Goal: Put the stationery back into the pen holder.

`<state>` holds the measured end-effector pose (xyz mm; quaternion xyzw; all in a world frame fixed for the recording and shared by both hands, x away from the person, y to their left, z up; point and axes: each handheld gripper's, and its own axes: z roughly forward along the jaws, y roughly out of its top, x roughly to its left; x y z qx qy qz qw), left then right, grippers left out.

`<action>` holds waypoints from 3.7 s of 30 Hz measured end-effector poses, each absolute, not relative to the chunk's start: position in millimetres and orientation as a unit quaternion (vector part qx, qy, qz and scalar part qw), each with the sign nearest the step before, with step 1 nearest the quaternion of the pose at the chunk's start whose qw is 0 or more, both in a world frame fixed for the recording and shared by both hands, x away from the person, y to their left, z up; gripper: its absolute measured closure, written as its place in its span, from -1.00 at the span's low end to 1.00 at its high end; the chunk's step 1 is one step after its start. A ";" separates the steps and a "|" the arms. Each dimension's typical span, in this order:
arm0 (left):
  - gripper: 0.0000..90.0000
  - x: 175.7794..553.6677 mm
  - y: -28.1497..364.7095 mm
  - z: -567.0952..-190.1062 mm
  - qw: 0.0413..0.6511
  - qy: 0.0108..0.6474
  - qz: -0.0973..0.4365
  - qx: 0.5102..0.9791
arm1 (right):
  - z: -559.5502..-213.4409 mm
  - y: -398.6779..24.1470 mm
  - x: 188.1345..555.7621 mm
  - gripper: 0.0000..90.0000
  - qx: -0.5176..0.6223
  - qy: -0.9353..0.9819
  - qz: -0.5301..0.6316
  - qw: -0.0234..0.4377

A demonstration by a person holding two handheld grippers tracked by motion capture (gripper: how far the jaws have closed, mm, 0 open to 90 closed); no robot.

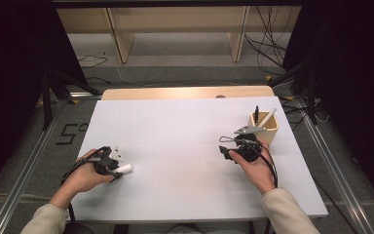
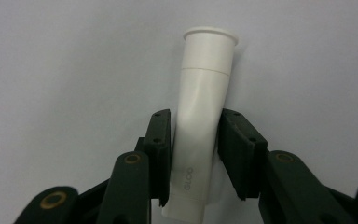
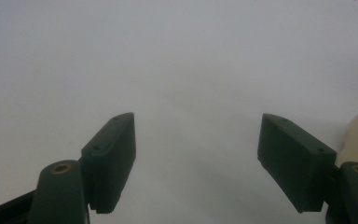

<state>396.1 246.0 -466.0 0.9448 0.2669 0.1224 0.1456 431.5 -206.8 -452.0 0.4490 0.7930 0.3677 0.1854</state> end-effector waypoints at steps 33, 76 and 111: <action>0.56 397.9 238.2 -460.8 0.223 0.296 0.145 0.917 | -450.2 -207.5 430.1 -0.39 0.450 0.790 0.371 0.188; 0.56 403.5 151.9 -442.3 0.403 0.311 0.236 0.828 | -449.9 -181.6 418.5 -0.47 0.432 0.782 0.425 0.147; 0.56 398.8 85.2 -454.0 0.417 0.256 0.225 0.843 | -444.5 -126.2 427.3 -0.27 0.413 0.762 0.496 0.052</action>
